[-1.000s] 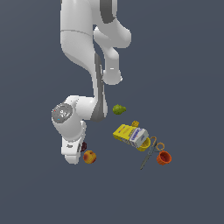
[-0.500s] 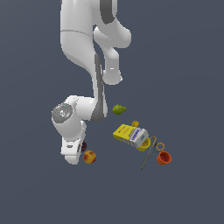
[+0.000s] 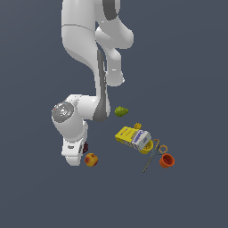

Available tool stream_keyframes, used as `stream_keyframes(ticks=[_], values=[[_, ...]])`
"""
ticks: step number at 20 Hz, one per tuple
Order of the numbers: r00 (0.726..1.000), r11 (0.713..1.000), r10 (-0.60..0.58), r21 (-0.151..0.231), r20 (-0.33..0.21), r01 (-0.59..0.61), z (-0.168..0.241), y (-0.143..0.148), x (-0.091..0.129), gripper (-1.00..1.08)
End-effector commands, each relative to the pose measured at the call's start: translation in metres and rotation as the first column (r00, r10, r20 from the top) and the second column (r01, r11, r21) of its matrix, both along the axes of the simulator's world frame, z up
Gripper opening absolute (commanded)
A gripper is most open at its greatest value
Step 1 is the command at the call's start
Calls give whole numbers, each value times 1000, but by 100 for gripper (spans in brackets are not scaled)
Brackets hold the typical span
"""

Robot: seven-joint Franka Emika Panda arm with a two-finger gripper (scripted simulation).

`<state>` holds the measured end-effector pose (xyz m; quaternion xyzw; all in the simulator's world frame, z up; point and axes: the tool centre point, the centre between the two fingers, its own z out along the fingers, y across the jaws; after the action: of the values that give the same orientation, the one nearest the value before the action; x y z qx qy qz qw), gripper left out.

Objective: Pick up a designated object from a clutter of objects.

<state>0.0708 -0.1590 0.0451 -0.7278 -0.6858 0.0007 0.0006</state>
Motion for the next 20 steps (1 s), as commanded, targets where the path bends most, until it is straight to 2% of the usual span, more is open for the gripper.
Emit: stream_keyframes(ticks=[1, 8, 20], values=[[1000, 1000, 1, -1, 2, -1, 13, 3, 0, -100], [1000, 1000, 2, -2, 0, -2, 72, 18, -1, -100], [1000, 1000, 6, 0, 0, -6, 216, 54, -3, -100]])
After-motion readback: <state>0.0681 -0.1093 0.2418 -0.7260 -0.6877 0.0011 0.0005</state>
